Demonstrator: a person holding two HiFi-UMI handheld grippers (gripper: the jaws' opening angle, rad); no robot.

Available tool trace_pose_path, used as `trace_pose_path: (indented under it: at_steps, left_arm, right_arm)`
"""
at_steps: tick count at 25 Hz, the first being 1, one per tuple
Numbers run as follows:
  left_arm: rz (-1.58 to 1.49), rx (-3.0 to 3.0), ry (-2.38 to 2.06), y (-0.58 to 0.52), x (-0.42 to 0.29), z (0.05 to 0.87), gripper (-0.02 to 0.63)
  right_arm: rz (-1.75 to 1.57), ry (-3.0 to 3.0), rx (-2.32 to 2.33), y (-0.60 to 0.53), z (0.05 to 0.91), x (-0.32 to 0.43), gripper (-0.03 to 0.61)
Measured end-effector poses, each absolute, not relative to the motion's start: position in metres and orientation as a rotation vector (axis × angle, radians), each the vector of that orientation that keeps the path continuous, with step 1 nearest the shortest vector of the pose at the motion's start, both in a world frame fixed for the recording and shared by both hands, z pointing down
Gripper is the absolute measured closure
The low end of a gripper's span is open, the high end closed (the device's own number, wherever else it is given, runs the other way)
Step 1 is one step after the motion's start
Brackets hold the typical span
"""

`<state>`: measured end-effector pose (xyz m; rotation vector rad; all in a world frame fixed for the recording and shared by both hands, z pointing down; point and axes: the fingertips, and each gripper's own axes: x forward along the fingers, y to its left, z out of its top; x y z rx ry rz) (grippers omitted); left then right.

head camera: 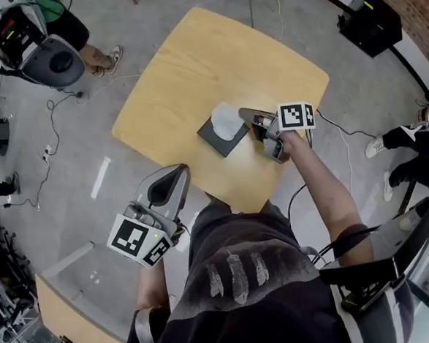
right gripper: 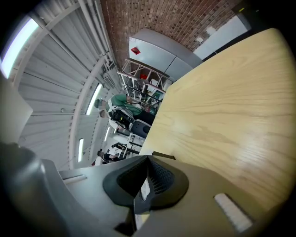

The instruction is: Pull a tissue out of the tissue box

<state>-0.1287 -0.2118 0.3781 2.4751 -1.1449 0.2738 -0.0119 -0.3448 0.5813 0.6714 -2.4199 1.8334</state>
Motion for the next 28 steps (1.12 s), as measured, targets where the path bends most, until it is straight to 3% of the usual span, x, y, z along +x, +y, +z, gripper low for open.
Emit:
trace_pose_path:
  at_steps: [28]
  left_arm:
    - [0.142,2.447,-1.206,-0.213,-0.161,0.375,0.612]
  right_arm:
    - [1.788,-2.481,0.698,-0.354,0.547,-0.02,0.58]
